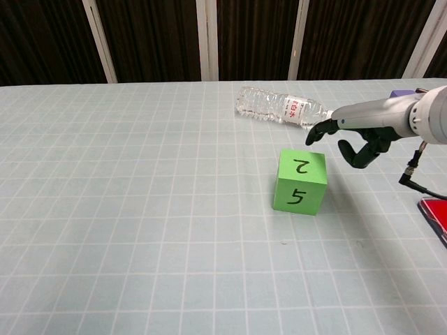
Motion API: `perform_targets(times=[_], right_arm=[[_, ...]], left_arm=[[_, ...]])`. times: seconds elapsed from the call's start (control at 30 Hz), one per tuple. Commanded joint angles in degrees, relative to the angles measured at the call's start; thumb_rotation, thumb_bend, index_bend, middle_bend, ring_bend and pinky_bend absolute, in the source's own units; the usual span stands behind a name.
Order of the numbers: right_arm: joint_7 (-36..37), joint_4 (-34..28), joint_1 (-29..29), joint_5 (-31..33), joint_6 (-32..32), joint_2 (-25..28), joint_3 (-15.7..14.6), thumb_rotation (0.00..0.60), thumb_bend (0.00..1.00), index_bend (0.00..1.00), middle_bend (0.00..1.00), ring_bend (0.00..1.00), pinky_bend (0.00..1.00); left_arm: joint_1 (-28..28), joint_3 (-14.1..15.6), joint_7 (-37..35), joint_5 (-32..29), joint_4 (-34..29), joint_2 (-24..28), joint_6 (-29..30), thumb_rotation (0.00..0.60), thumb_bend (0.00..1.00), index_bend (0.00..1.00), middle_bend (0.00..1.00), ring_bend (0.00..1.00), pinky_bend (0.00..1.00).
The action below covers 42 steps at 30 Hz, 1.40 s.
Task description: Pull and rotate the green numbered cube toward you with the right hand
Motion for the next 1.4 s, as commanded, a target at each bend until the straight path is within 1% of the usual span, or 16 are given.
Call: perform_targets(times=[0.03, 0.33, 0.6, 0.9, 1.4], right_arm=[[0.2, -0.5, 0.2, -0.1, 0.1, 0.7, -0.5, 0.600, 0.90, 0.16, 0.13, 0.07, 0.00], [0.5, -2.2, 1.1, -0.2, -0.1, 2.3, -1.9, 0.600, 0.90, 0.16, 0.13, 0.07, 0.00], [-1.7, -3.2, 3.7, 3.4, -0.2, 3.0, -3.5, 0.600, 0.90, 0.16, 0.15, 0.07, 0.00], [-3.9, -4.3, 6.9, 7.6, -0.3, 2.9, -4.7, 0.600, 0.90, 0.16, 0.15, 0.07, 0.00], [-3.3, -6.5, 9.8, 11.1, -1.6, 5.1, -6.2, 0.600, 0.90, 0.17, 0.16, 0.07, 0.00]], left_arm=[[0.0, 0.0, 0.2, 0.0, 0.0, -0.1, 0.0, 0.600, 0.44, 0.08, 0.00, 0.00, 0.04], [0.0, 0.2, 0.9, 0.2, -0.2, -0.3, -0.1, 0.600, 0.44, 0.08, 0.00, 0.00, 0.04], [0.0, 0.1, 0.5, 0.1, -0.1, -0.2, 0.1, 0.600, 0.44, 0.08, 0.00, 0.00, 0.04], [0.1, 0.1, 0.6, 0.1, -0.2, -0.2, 0.2, 0.600, 0.44, 0.08, 0.00, 0.00, 0.04], [0.1, 0.1, 0.3, 0.3, -0.1, -0.1, 0.2, 0.600, 0.44, 0.08, 0.00, 0.00, 0.04]])
